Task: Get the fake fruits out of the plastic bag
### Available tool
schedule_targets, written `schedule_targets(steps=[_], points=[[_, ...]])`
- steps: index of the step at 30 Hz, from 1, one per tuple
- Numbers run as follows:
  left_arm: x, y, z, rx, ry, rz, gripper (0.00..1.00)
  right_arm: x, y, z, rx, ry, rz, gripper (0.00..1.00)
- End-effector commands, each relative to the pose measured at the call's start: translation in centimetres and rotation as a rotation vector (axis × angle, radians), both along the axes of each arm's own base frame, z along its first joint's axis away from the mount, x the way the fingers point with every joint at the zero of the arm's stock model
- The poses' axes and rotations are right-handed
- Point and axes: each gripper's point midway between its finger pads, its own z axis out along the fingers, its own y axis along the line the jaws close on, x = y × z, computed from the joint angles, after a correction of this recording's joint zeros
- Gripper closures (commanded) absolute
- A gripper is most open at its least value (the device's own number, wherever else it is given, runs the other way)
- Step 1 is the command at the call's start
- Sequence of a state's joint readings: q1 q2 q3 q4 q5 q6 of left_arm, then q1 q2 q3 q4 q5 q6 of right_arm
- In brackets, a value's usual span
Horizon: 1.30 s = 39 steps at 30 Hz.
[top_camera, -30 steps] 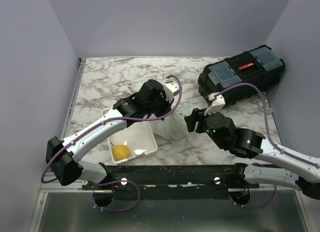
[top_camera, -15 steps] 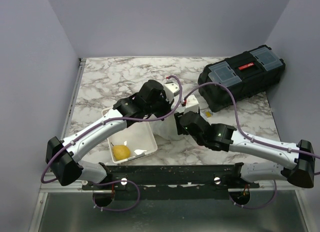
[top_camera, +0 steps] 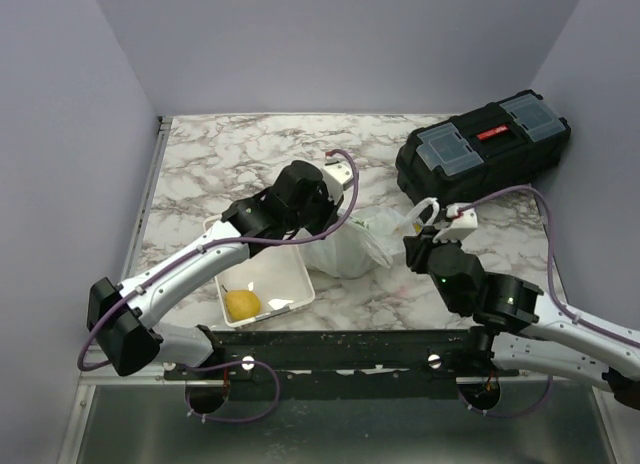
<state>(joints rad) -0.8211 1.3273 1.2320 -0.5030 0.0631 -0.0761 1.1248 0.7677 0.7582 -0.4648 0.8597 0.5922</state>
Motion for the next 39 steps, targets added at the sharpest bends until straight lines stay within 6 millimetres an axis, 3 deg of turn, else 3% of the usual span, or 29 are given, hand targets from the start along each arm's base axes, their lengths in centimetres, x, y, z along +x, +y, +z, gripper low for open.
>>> schedule_targets(steps=[1, 6, 11, 19, 24, 28, 34, 39], points=[[1.0, 1.1, 1.5, -0.035, -0.048, 0.072, 1.00, -0.8, -3.4, 0.0, 0.093, -0.016, -0.101, 0.74], [0.4, 0.5, 2.0, -0.085, -0.042, 0.032, 1.00, -1.8, -4.1, 0.5, 0.216, -0.021, -0.070, 0.97], [-0.9, -0.6, 2.8, -0.150, -0.027, -0.066, 1.00, -2.2, -3.6, 0.5, 0.215, -0.011, -0.029, 0.99], [-2.6, -0.5, 5.7, -0.264, -0.111, -0.131, 0.41, -1.9, -1.6, 0.6, 0.193, 0.004, 0.026, 0.99], [-4.3, -1.1, 8.0, -0.248, -0.234, -0.170, 0.27, -2.0, -1.0, 1.2, 0.186, 0.001, 0.057, 0.99], [-6.7, -3.1, 8.8, -0.166, -0.413, -0.285, 0.24, -2.3, -0.9, 2.0, 0.221, -0.004, 0.076, 0.99], [-10.9, -7.6, 6.9, -0.080, -0.696, -0.509, 0.16, -2.7, -1.7, 2.5, 0.267, -0.020, 0.075, 0.99], [-10.8, -10.8, 5.1, 0.043, -0.810, -0.561, 0.17, -3.0, -2.3, 2.9, 0.317, -0.034, 0.074, 0.99]])
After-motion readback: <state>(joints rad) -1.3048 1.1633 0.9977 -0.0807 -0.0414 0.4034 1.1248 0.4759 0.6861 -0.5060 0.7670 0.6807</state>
